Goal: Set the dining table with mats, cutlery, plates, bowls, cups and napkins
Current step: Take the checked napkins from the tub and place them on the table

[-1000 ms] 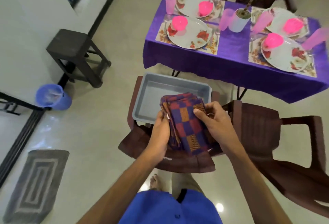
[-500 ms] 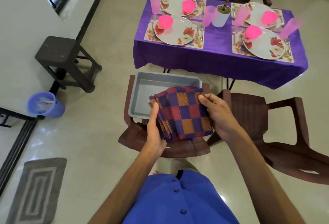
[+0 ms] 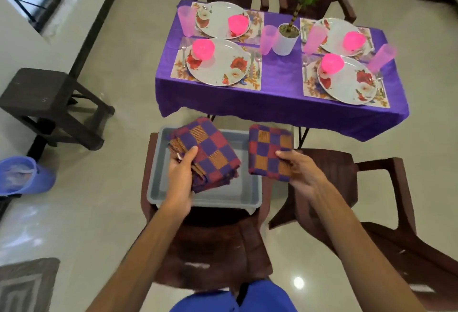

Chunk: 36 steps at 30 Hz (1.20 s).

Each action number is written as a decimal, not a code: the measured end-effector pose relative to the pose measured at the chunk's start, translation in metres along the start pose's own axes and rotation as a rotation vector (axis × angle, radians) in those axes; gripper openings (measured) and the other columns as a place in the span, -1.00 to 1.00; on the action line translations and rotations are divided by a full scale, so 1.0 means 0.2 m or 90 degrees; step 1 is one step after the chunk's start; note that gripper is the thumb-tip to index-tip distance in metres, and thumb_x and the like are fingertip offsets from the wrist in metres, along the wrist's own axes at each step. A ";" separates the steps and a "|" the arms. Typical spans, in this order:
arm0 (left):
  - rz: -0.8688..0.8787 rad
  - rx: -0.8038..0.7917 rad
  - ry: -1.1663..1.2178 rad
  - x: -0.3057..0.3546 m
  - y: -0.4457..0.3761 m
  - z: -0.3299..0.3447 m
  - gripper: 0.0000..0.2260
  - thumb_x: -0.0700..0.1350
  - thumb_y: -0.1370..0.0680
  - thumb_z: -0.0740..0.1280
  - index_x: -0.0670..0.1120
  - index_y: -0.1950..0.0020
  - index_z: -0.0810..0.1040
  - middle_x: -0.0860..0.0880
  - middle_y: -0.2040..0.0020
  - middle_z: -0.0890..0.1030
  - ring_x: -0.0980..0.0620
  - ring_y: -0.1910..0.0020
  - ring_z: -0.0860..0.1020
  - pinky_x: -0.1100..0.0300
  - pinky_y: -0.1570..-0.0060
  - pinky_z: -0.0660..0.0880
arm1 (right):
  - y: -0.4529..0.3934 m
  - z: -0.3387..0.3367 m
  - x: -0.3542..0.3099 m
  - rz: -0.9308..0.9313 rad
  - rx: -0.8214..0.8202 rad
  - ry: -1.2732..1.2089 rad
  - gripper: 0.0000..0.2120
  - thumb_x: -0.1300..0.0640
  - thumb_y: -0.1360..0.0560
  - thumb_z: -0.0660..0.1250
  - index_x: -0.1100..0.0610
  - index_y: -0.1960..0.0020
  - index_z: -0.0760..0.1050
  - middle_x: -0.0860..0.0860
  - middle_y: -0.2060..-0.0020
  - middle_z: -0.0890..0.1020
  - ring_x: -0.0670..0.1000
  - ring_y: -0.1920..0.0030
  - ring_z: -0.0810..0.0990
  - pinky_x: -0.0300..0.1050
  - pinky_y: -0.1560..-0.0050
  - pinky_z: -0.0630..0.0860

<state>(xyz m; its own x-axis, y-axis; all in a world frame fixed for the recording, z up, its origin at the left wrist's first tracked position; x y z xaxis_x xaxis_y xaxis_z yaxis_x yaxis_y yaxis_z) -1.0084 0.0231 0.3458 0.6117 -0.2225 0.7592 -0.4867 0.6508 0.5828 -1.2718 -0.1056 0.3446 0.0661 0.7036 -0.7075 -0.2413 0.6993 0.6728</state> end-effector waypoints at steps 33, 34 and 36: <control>-0.006 0.115 -0.092 -0.06 -1.08 0.54 -0.74 -0.07 -0.64 0.36 0.11 -0.33 0.57 0.05 -0.16 0.74 0.02 -0.09 0.73 0.11 0.07 0.71 | -2.02 -0.12 -1.07 -0.391 0.324 0.628 -0.53 -0.09 -0.60 0.34 0.09 -0.42 0.41 0.07 -0.27 0.51 0.06 -0.24 0.54 0.09 -0.31 0.50; -0.005 0.103 -0.093 -0.07 -1.09 0.60 -0.76 -0.06 -0.65 0.35 0.11 -0.32 0.58 0.06 -0.15 0.74 0.04 -0.08 0.73 0.15 0.11 0.70 | -1.90 -0.03 -1.02 -0.363 0.208 0.570 -0.64 -0.14 -0.62 0.31 -0.01 -0.35 0.46 -0.03 -0.21 0.56 -0.05 -0.17 0.58 0.08 -0.27 0.55; -0.010 0.068 -0.077 -0.10 -1.09 0.72 -0.75 0.08 -0.67 0.29 0.11 -0.32 0.59 0.05 -0.16 0.74 0.02 -0.12 0.72 0.05 0.00 0.69 | -1.61 0.13 -0.82 -0.188 -0.084 0.479 -0.62 -0.29 -0.59 0.30 -0.16 -0.33 0.47 -0.18 -0.17 0.62 -0.21 -0.12 0.63 0.00 -0.22 0.59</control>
<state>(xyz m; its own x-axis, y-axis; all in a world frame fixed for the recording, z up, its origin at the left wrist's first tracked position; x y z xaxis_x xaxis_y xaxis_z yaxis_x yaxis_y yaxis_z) -1.0051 -0.2187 0.2451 0.5431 -0.3219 0.7755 -0.5455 0.5668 0.6173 -1.1787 -0.4427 0.2486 -0.5119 0.1871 -0.8384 -0.4303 0.7888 0.4388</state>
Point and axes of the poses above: each hand's wrist, its own y-axis away from the middle knuckle, its own z-axis out of the palm, x = y × z, the point moved 6 cm from there along -y, towards the middle knuckle
